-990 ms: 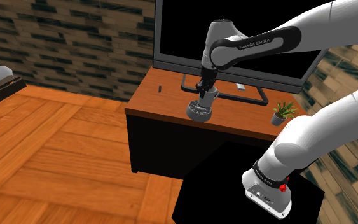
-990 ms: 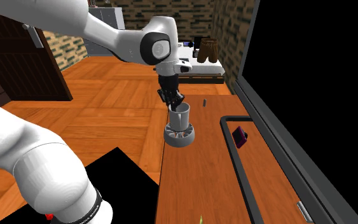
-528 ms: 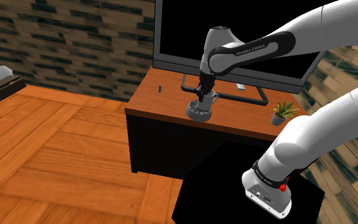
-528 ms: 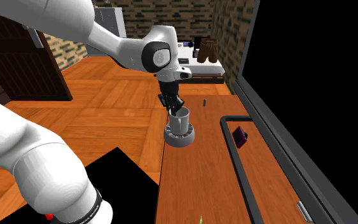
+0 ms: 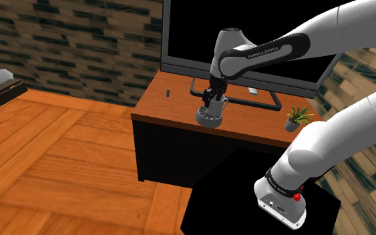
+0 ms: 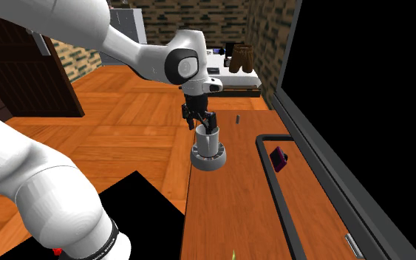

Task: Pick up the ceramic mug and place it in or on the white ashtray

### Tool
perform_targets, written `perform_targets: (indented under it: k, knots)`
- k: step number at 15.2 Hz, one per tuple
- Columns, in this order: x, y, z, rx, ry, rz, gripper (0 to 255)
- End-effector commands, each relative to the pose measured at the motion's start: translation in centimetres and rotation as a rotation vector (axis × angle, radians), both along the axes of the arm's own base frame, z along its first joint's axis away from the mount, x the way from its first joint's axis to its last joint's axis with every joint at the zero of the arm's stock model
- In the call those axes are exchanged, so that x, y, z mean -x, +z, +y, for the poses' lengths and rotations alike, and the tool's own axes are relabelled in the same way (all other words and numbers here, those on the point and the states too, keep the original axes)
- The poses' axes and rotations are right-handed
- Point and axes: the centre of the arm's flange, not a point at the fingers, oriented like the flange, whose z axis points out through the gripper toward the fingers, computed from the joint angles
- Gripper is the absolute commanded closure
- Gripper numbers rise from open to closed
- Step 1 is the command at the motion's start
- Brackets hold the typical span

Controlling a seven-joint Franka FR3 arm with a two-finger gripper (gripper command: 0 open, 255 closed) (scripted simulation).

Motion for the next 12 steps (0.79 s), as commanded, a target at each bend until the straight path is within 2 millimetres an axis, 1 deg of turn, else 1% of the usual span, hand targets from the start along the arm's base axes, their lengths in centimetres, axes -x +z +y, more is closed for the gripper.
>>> perform_targets:
  k: [1,2,5,6,12]
  knots:
    - [0.0,0.0,0.0,0.000,0.000,0.000,0]
    - [0.0,0.0,0.0,0.000,0.000,0.000,0]
    - [0.1,3.9,0.3,0.000,0.000,0.000,0]
    - [0.1,5.0,0.3,0.000,0.000,0.000,0]
    - [0.1,5.0,0.3,0.000,0.000,0.000,0]
